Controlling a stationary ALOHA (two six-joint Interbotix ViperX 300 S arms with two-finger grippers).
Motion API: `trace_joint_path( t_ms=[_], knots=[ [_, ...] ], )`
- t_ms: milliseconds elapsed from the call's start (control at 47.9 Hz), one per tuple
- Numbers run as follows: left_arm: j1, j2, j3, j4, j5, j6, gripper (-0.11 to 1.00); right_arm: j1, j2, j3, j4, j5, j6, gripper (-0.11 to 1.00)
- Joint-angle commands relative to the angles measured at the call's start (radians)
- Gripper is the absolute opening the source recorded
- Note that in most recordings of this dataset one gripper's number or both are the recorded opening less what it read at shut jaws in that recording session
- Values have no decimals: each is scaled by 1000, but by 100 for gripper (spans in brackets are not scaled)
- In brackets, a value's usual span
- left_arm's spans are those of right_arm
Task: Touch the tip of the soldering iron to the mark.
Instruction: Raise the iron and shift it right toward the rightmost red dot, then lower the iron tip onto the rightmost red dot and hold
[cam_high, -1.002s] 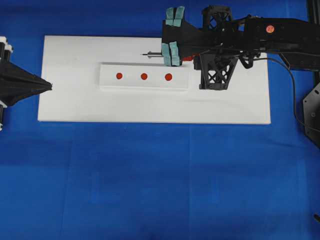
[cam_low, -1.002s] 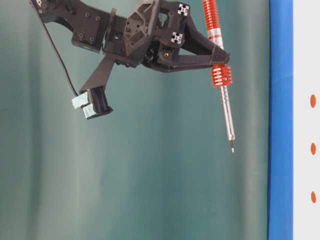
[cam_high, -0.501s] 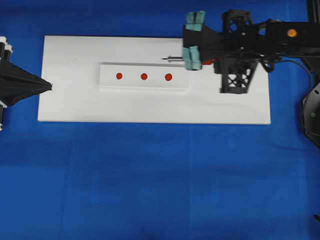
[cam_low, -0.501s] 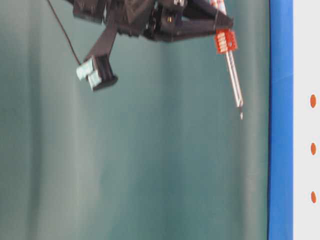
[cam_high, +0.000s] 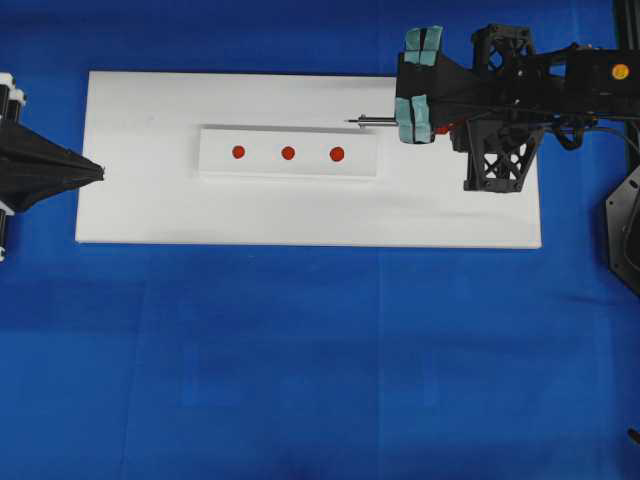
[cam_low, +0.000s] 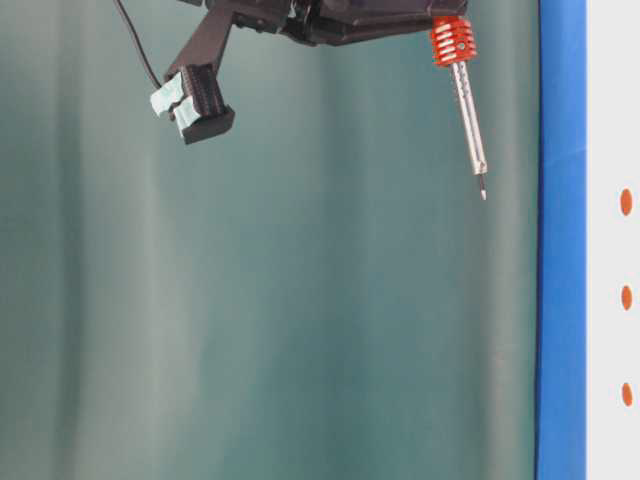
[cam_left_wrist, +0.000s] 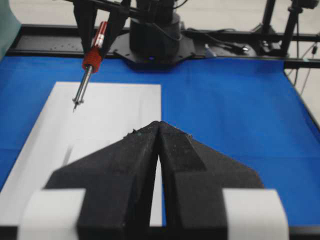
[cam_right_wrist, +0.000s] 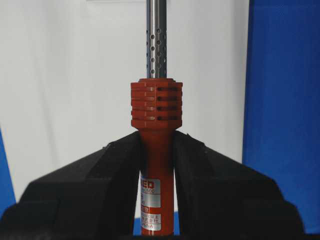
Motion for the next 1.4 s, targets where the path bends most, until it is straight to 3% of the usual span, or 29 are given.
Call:
trace_joint_path(
  t_ms=[0,814,1378],
  knots=[
    [2,5,-9,2,-8,0,0,2,-18,-9,2,-2,5,6],
    [2,5,-9,2,-8,2,0,3,196,8,37,-114,-8,6],
    [2,5,-6,2,0,3,0,3,221,8,38,-120,-6,6]
  ],
)
